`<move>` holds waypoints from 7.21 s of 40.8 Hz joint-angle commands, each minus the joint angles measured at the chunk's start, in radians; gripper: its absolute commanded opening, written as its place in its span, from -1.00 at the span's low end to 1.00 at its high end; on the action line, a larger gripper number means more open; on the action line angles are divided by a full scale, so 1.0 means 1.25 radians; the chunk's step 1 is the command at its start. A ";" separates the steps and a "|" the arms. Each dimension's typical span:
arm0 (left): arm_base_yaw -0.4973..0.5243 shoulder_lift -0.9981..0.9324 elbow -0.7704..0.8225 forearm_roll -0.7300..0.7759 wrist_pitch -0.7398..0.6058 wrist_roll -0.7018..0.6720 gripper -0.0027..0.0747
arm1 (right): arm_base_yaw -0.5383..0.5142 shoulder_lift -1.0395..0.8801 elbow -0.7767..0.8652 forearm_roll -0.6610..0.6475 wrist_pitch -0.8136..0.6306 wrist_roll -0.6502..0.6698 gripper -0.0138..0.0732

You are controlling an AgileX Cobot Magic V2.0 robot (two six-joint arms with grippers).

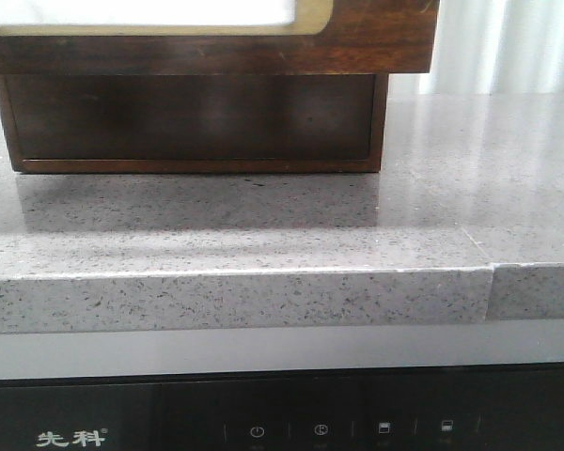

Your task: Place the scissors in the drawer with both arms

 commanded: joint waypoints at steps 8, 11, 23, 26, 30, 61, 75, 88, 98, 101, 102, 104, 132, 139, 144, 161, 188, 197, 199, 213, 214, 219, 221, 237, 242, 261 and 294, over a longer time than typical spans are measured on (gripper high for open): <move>-0.005 0.002 -0.026 -0.004 -0.059 -0.009 0.26 | -0.002 -0.042 -0.023 0.001 -0.034 -0.009 0.21; -0.005 0.002 -0.026 -0.004 -0.059 -0.009 0.26 | -0.002 -0.050 -0.023 -0.005 -0.033 -0.009 0.22; -0.005 0.002 -0.026 -0.004 -0.059 -0.009 0.26 | -0.002 -0.116 -0.023 -0.018 -0.026 0.056 0.22; -0.005 0.002 -0.026 -0.004 -0.059 -0.009 0.26 | -0.002 -0.141 -0.023 -0.049 -0.023 0.122 0.22; -0.005 0.002 -0.026 -0.004 -0.059 -0.009 0.26 | -0.002 -0.180 -0.023 -0.114 -0.009 0.263 0.22; -0.005 0.002 -0.026 -0.004 -0.059 -0.009 0.26 | -0.002 -0.723 0.536 -0.166 -0.126 0.530 0.22; -0.005 0.002 -0.026 -0.004 -0.059 -0.009 0.25 | -0.002 -0.888 0.675 -0.167 -0.130 0.532 0.22; -0.005 0.002 -0.026 -0.004 -0.059 -0.009 -0.51 | -0.002 -0.901 0.686 -0.173 -0.138 0.531 -0.27; -0.005 0.002 -0.026 -0.004 -0.059 -0.009 -0.98 | -0.002 -0.901 0.686 -0.173 -0.137 0.531 -0.85; -0.005 0.002 -0.026 -0.004 -0.059 -0.009 -0.98 | -0.002 -0.901 0.686 -0.174 -0.142 0.531 -0.84; -0.005 0.002 -0.026 -0.004 -0.059 -0.009 -0.98 | -0.002 -0.901 0.686 -0.174 -0.142 0.531 -0.84; -0.005 0.002 -0.026 -0.004 -0.059 -0.009 -0.98 | -0.002 -0.901 0.686 -0.174 -0.142 0.531 -0.84; 0.064 -0.061 0.071 -0.004 -0.083 -0.009 -0.98 | -0.002 -0.901 0.686 -0.174 -0.140 0.531 -0.84; 0.187 -0.187 0.258 -0.004 -0.254 -0.005 -0.98 | -0.002 -0.901 0.686 -0.174 -0.140 0.531 -0.84; 0.253 -0.287 0.418 -0.004 -0.435 -0.005 -0.98 | -0.002 -0.901 0.686 -0.174 -0.140 0.531 -0.84; 0.339 -0.468 0.710 -0.080 -0.718 -0.005 -0.98 | -0.002 -0.901 0.686 -0.174 -0.139 0.531 -0.84; 0.336 -0.468 0.710 -0.040 -0.730 -0.021 -0.98 | -0.002 -0.898 0.686 -0.174 -0.138 0.531 -0.84; 0.336 -0.468 0.710 0.006 -0.730 -0.070 -0.98 | -0.002 -0.898 0.686 -0.174 -0.138 0.531 -0.84; 0.336 -0.468 0.710 0.006 -0.730 -0.070 -0.98 | -0.002 -0.898 0.686 -0.174 -0.138 0.531 -0.84; 0.345 -0.468 0.710 0.000 -0.730 -0.069 -0.98 | -0.002 -0.898 0.686 -0.174 -0.138 0.531 -0.84; 0.349 -0.468 0.710 0.000 -0.730 -0.069 -0.98 | -0.002 -0.898 0.686 -0.174 -0.138 0.531 -0.84; 0.368 -0.468 0.710 0.000 -0.730 -0.069 -0.98 | -0.002 -0.898 0.686 -0.174 -0.138 0.531 -0.84; 0.369 -0.468 0.710 0.000 -0.730 -0.069 -0.98 | -0.002 -0.898 0.686 -0.174 -0.138 0.531 -0.84; 0.369 -0.467 0.710 0.000 -0.730 -0.069 -0.98 | -0.002 -0.898 0.686 -0.174 -0.138 0.531 -0.84; 0.369 -0.467 0.710 0.000 -0.730 -0.069 -0.98 | -0.002 -0.898 0.686 -0.174 -0.138 0.531 -0.84; 0.369 -0.467 0.710 0.000 -0.730 -0.069 -0.98 | -0.250 -1.105 0.986 -0.181 -0.467 0.530 -0.84; 0.369 -0.467 0.710 0.000 -0.730 -0.069 -0.98 | -0.496 -1.451 1.524 -0.152 -0.887 0.532 -0.84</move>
